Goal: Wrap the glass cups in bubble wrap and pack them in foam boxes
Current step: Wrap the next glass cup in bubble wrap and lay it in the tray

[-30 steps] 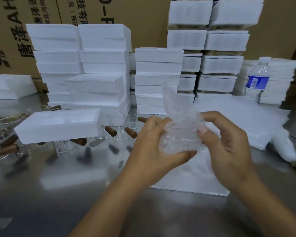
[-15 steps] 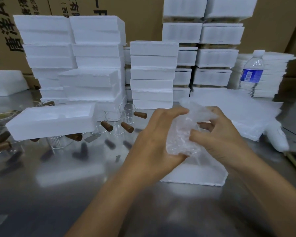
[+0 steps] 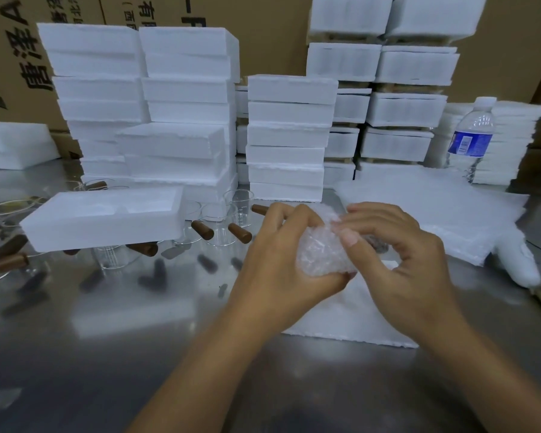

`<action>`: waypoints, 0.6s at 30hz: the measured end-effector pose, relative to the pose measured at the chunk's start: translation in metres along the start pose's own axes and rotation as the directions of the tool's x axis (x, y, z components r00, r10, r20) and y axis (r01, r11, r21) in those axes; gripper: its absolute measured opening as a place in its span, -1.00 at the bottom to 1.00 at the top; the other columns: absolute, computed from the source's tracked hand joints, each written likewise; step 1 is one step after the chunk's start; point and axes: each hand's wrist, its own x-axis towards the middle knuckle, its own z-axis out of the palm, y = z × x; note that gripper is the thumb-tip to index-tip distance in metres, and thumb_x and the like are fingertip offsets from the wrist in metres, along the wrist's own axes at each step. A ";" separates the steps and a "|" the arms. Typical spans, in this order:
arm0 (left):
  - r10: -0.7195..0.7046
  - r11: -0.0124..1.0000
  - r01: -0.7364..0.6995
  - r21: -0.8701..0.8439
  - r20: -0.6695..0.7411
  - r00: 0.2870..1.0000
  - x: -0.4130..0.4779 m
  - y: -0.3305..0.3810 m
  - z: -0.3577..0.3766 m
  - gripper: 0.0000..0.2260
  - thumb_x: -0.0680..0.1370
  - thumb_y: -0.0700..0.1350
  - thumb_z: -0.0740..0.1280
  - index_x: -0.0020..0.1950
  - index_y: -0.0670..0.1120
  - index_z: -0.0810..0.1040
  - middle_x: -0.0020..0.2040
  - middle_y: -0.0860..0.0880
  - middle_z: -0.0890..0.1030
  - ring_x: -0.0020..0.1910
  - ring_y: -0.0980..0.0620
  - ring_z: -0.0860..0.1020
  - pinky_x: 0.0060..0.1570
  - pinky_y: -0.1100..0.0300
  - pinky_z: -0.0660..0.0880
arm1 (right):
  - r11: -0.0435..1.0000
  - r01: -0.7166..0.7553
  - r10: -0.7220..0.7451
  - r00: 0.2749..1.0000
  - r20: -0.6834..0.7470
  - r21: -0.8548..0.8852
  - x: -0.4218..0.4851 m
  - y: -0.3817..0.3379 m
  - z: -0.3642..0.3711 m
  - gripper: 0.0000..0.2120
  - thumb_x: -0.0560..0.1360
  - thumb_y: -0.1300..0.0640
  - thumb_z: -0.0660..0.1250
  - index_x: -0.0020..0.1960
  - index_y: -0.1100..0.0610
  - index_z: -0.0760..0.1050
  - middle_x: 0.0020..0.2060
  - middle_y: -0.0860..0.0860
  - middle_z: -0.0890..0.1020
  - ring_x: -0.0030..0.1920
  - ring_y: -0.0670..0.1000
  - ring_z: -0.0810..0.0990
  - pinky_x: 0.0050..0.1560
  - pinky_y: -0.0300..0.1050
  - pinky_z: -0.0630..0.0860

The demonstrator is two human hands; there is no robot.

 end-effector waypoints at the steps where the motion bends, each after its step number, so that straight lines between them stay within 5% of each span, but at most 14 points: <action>1: -0.025 0.999 0.026 -0.027 0.006 1.000 0.000 0.000 0.000 -0.53 0.20 0.17 0.47 -0.01 0.22 0.31 -0.01 0.19 0.39 -0.04 0.27 0.44 -0.18 0.46 0.40 | 1.000 0.006 -0.006 1.000 -0.011 -0.012 0.000 -0.001 0.001 -0.89 0.47 -0.04 0.21 -0.10 -0.16 0.51 -0.10 -0.31 0.56 0.09 -0.20 0.53 0.11 -0.19 0.44; 6: -0.069 0.996 0.071 -0.050 0.051 0.996 -0.001 -0.002 -0.001 -0.21 0.24 0.09 0.56 0.28 0.29 0.12 0.14 0.34 0.29 0.06 0.25 0.45 -0.09 0.37 0.50 | 0.988 -0.109 0.105 0.994 0.040 0.105 -0.001 0.003 0.002 -0.85 0.52 0.07 0.23 -0.10 -0.17 0.51 -0.11 -0.24 0.62 0.03 -0.14 0.56 -0.02 -0.36 0.46; 11: 0.112 0.992 -0.117 0.035 0.129 0.985 0.000 0.000 -0.003 -0.29 0.29 -0.08 0.54 0.36 -0.01 0.29 0.17 0.13 0.31 0.06 0.34 0.34 0.03 0.49 0.34 | 0.942 -0.267 0.262 0.964 0.056 0.204 0.004 0.008 -0.002 -0.71 0.33 0.25 0.45 -0.09 -0.06 0.47 -0.22 -0.12 0.58 -0.11 -0.19 0.56 0.00 -0.31 0.48; 14: 0.193 0.980 -0.198 0.034 0.122 0.974 0.000 0.004 -0.003 -0.34 0.29 -0.16 0.55 0.33 -0.13 0.36 0.17 0.06 0.34 0.07 0.27 0.35 0.07 0.52 0.32 | 0.914 -0.369 0.370 0.929 0.029 0.167 0.006 0.009 -0.005 -0.50 0.19 0.12 0.47 0.01 -0.14 0.32 -0.15 -0.10 0.45 -0.11 -0.20 0.48 0.04 -0.23 0.41; 18: 0.237 0.969 -0.244 0.028 0.165 0.957 -0.004 0.006 0.000 -0.34 0.29 -0.21 0.55 0.33 -0.16 0.37 0.21 -0.04 0.40 0.12 0.14 0.41 0.03 0.25 0.43 | 0.817 -0.558 0.518 0.820 0.245 0.142 0.008 0.012 -0.009 -0.49 0.24 0.12 0.43 0.12 -0.17 0.37 0.00 -0.03 0.53 -0.01 -0.10 0.55 -0.08 -0.22 0.53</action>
